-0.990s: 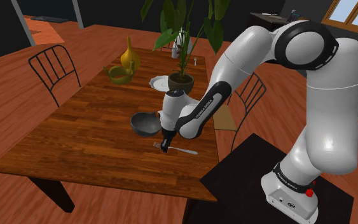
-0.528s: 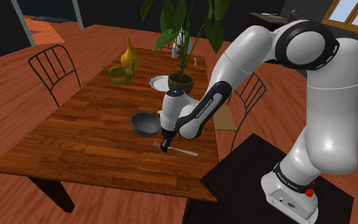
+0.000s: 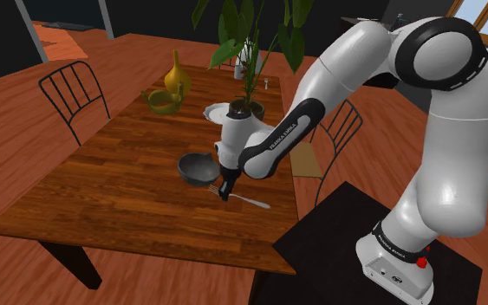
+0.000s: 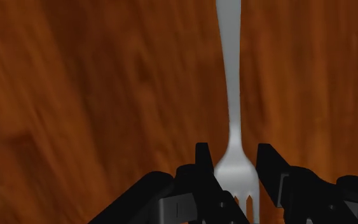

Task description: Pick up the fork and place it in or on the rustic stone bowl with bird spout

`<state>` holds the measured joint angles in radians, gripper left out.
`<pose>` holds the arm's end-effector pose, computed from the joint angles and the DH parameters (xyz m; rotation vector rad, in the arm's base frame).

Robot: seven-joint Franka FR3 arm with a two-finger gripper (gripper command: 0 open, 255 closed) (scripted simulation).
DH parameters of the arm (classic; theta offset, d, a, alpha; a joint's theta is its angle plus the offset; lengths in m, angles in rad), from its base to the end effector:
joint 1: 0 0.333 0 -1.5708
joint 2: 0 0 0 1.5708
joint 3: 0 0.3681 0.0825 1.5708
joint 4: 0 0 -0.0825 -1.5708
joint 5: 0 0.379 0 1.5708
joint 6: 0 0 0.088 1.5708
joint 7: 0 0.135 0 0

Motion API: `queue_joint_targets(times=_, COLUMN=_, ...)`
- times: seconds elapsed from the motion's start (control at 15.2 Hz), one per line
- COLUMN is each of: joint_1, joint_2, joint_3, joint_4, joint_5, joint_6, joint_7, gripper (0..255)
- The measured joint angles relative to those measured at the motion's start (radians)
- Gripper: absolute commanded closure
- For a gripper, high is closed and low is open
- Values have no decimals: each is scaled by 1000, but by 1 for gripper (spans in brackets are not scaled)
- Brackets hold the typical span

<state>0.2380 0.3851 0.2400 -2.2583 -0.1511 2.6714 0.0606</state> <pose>0.4969 0.2607 0.2234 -3.0027 -0.8181 -0.0586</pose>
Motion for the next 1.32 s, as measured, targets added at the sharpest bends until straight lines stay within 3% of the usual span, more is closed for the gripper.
queue_joint_targets(times=1.32, joint_1=-42, joint_2=-231, joint_3=56, joint_4=10, joint_5=112, joint_6=-233, joint_7=-76, gripper=255)
